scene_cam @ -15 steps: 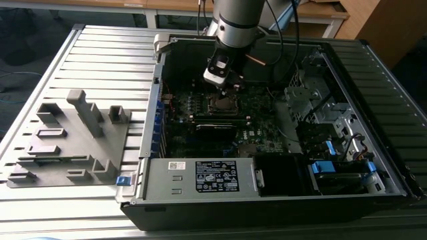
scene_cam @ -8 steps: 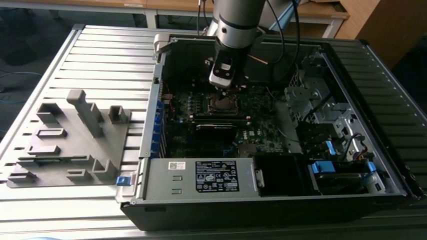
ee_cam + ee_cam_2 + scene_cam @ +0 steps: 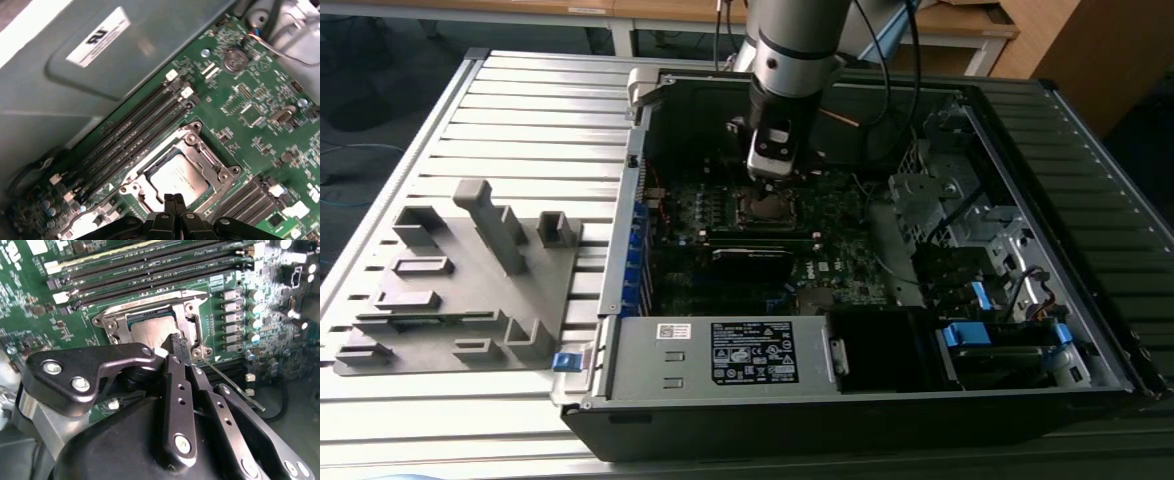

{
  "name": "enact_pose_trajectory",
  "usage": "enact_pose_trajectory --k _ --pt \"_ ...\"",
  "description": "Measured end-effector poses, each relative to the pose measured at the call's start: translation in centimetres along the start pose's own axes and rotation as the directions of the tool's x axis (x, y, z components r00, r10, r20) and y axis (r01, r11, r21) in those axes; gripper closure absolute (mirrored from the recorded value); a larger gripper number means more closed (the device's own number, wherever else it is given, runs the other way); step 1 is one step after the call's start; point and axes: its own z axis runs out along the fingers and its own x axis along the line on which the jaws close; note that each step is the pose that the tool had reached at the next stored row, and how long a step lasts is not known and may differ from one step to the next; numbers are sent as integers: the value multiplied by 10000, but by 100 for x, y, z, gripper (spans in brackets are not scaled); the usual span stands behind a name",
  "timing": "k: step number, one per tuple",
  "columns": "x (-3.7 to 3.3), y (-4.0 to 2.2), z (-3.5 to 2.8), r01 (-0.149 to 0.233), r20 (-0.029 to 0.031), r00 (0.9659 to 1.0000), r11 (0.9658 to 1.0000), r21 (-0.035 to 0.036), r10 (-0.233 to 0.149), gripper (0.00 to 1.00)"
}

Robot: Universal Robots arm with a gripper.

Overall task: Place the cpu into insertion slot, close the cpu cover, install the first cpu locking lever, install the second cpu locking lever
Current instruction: 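Close the cpu cover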

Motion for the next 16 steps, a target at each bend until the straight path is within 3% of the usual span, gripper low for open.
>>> enact_pose_trajectory --k 4,8,12,16 --pt "0 0 3 631 -20 9980 9980 9 -631 89" --pt "0 0 5 1255 -37 9921 9921 23 -1254 89" --pt "0 0 7 1894 -53 9819 9819 39 -1893 89" --pt "0 0 9 2481 -79 9687 9687 35 -2481 89"
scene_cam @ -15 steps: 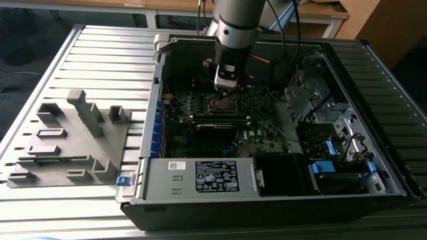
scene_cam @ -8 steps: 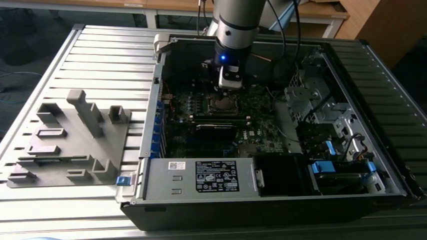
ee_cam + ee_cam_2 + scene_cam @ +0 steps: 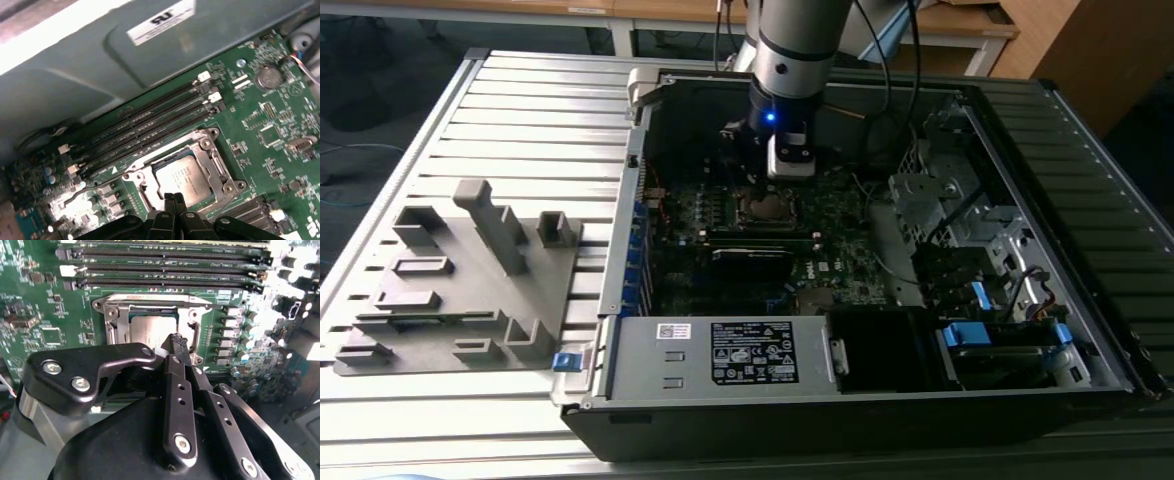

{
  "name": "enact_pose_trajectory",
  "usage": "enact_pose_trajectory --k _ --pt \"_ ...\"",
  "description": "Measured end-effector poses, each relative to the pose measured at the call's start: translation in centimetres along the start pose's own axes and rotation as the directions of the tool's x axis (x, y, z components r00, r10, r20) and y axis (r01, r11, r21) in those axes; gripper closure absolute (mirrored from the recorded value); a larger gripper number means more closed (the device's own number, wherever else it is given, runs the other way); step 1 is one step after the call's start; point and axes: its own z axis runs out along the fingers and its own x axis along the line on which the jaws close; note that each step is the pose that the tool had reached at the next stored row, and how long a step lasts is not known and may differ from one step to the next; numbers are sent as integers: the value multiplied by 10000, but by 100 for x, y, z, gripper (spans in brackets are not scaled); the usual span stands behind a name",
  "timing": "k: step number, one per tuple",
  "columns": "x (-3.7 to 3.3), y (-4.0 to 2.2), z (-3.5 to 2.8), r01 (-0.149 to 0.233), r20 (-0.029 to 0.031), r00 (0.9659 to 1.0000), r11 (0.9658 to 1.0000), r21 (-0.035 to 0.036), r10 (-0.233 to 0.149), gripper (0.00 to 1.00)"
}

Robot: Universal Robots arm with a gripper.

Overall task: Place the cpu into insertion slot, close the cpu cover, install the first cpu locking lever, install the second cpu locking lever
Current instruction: 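Close the cpu cover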

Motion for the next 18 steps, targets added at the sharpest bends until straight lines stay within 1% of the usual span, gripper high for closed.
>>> enact_pose_trajectory --k 3,5,7,9,10,11,18 --pt "0 0 2 434 -19 9991 9991 -5 -434 89" --pt "0 0 3 723 -31 9974 9974 -4 -723 89" --pt "0 0 4 1013 -38 9948 9949 6 -1013 89" --pt "0 0 5 1307 -43 9914 9914 19 -1307 89" --pt "0 0 5 1370 -44 9906 9906 23 -1370 89" --pt "0 0 5 1381 -44 9904 9904 23 -1380 89" --pt "0 0 5 1384 -45 9904 9904 23 -1384 89"
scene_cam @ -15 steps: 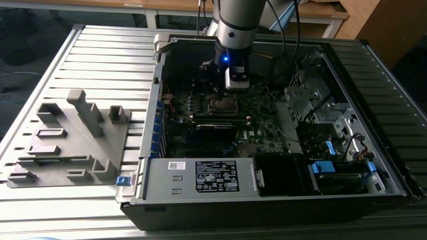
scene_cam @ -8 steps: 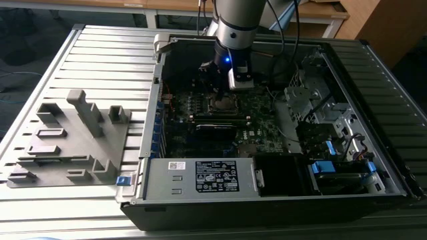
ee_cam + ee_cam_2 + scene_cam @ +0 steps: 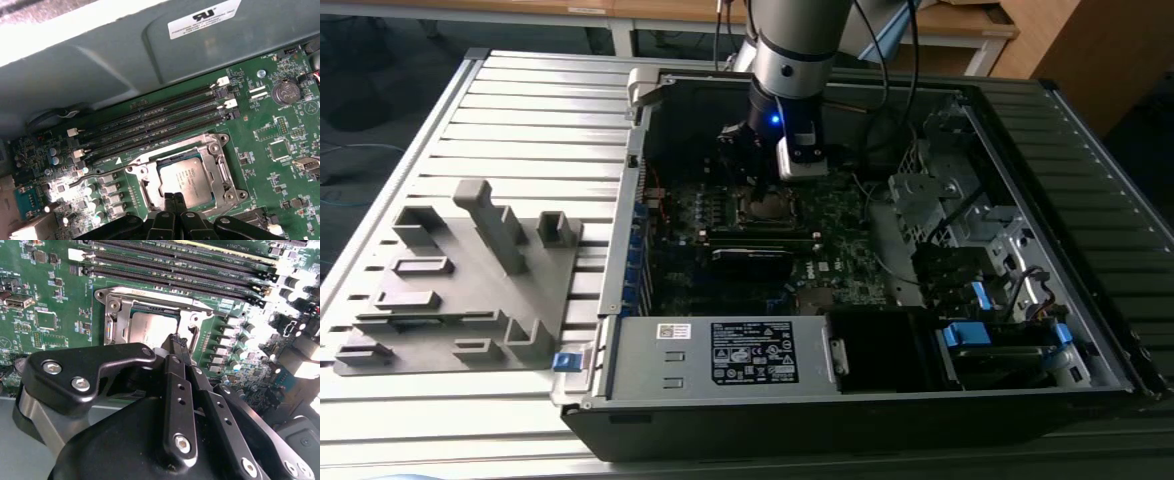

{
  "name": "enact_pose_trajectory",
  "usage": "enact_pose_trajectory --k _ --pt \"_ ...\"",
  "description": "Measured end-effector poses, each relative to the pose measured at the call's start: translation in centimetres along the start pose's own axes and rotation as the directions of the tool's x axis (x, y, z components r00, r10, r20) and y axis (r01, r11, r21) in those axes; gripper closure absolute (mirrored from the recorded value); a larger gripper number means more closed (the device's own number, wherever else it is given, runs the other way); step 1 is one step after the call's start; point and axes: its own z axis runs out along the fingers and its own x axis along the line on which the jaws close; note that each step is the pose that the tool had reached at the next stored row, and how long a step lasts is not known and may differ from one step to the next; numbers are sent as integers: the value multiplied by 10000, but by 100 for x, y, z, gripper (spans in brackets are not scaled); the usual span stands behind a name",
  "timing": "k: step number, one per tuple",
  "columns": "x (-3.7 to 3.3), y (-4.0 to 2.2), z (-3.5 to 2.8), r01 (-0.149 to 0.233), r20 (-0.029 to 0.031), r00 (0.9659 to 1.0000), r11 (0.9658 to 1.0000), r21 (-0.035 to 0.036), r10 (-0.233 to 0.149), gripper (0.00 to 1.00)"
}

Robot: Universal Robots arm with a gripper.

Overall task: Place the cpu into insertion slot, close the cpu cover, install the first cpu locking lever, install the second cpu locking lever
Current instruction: 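Close the cpu cover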

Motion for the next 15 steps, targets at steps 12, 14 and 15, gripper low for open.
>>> enact_pose_trajectory --k 12,14,15 --pt "0 0 2 177 59 9998 9998 -114 -176 89" --pt "0 0 2 177 60 9998 9998 -113 -176 89" --pt "0 0 2 177 61 9998 9998 -113 -176 89"
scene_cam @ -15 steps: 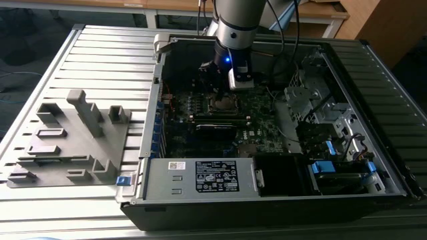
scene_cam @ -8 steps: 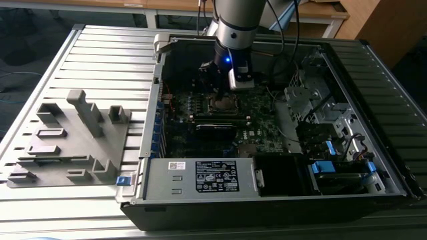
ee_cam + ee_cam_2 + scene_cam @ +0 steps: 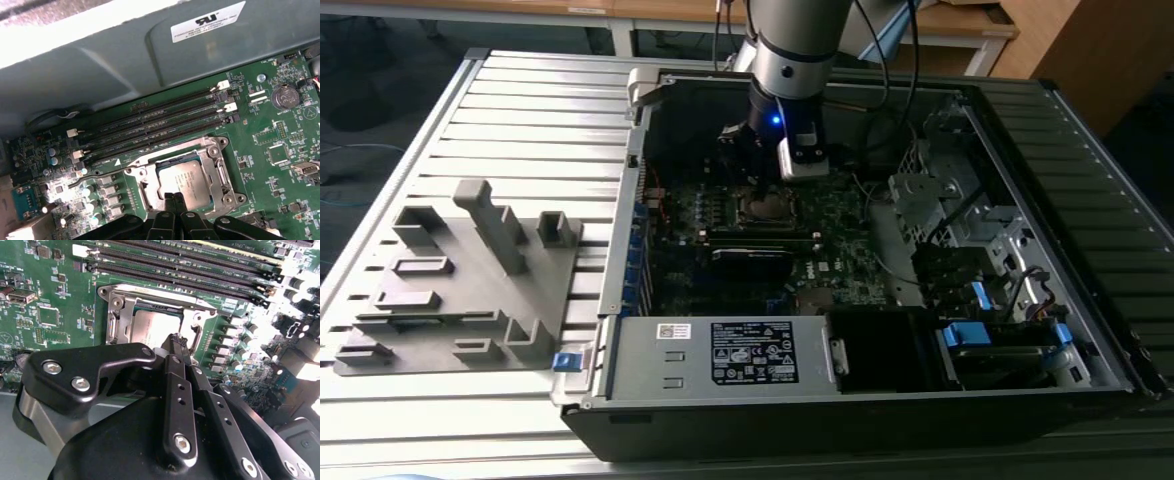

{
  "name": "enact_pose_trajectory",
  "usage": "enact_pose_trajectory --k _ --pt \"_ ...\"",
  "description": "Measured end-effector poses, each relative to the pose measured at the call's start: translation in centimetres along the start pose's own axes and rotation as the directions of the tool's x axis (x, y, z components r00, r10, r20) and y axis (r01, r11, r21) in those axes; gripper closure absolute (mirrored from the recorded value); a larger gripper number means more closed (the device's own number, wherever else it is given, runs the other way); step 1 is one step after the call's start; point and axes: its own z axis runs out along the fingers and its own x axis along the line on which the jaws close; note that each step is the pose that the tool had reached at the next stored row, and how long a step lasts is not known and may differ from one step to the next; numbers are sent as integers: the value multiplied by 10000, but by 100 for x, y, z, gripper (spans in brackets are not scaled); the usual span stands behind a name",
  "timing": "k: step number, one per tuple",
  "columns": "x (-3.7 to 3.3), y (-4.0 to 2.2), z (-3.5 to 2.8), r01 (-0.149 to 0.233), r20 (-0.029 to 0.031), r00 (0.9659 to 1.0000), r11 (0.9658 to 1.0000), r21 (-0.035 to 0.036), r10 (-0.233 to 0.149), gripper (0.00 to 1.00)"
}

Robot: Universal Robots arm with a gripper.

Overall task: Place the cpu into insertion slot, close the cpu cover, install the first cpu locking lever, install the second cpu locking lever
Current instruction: 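Close the cpu cover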

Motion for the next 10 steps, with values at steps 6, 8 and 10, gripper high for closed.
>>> enact_pose_trajectory --k 6,8,10 --pt "0 0 2 57 77 10000 9995 -324 -55 89" --pt "-1 0 4 148 123 9998 9990 -423 -142 89" --pt "0 0 6 301 150 9995 9983 -492 -294 89"
